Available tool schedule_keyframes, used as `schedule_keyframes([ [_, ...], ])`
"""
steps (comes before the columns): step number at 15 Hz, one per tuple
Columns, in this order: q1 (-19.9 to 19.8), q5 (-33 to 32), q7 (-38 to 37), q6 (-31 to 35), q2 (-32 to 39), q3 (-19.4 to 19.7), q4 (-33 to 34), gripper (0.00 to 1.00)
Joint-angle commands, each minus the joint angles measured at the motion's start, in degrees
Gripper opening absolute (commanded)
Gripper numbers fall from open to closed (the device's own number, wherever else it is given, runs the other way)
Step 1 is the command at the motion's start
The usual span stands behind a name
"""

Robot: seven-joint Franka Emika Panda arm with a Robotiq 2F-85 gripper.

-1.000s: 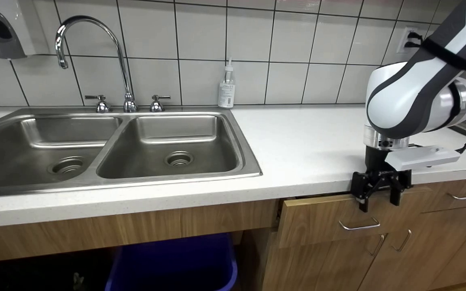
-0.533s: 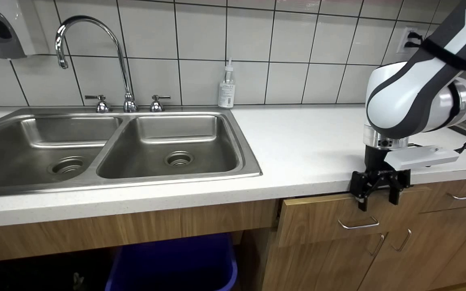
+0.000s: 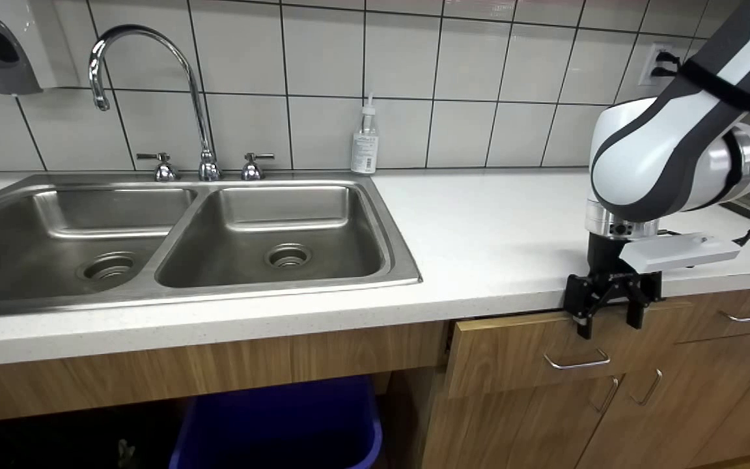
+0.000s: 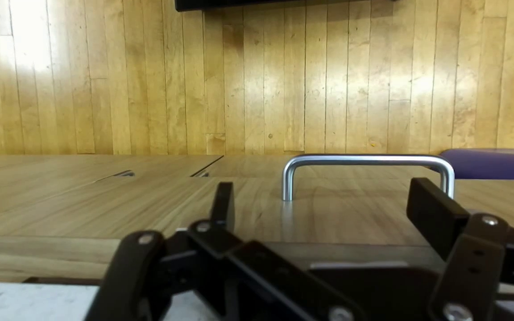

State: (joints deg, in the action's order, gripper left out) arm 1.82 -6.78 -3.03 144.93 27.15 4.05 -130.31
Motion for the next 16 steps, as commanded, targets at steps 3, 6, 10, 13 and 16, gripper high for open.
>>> schedule_keyframes([
  [3, -0.26, 0.12, -1.47, 0.98, -4.68, 0.58, -1.10, 1.00],
  [6, -0.12, 0.09, -1.90, 0.87, -6.59, 0.64, -1.65, 1.00],
  [10, 0.13, -0.13, -2.84, 0.33, -9.31, 0.58, -1.91, 1.00],
  [13, 0.25, -0.33, -3.35, 0.35, -10.68, 0.52, -2.35, 1.00],
  [16, 0.31, -0.36, -3.63, 0.32, -11.76, 0.41, -2.46, 1.00],
])
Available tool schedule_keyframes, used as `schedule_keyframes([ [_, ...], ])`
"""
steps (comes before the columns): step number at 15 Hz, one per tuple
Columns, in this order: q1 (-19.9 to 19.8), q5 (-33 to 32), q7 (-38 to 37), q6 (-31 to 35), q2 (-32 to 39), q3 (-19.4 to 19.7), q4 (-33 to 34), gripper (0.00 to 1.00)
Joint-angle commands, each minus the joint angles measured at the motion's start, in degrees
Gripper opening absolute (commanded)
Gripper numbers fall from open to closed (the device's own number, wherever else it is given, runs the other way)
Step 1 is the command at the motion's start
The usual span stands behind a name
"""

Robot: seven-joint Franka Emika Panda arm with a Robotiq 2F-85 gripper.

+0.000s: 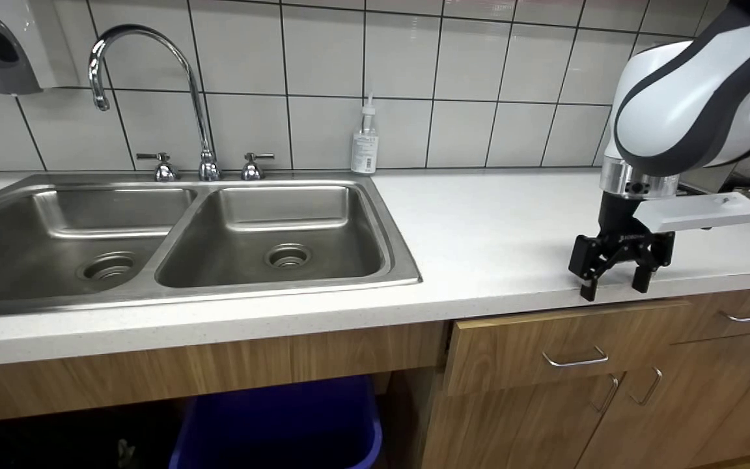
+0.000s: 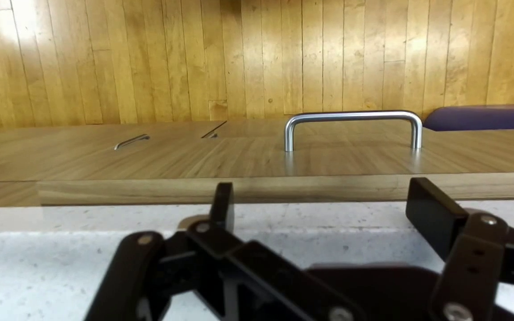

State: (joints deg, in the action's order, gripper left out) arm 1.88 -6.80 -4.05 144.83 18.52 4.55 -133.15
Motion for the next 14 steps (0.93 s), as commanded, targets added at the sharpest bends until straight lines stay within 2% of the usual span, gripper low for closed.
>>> schedule_keyframes([
  [1, 0.30, -0.34, -2.73, 0.25, -3.51, -0.13, 0.42, 1.00],
  [5, 0.34, -0.15, -2.68, 0.07, -5.06, -0.41, 0.31, 1.00],
  [13, 0.51, -0.93, -4.53, 1.59, -8.08, -0.73, 4.37, 1.00],
  [14, -0.11, -0.21, -2.54, 1.57, -7.15, -0.95, 3.82, 1.00],
])
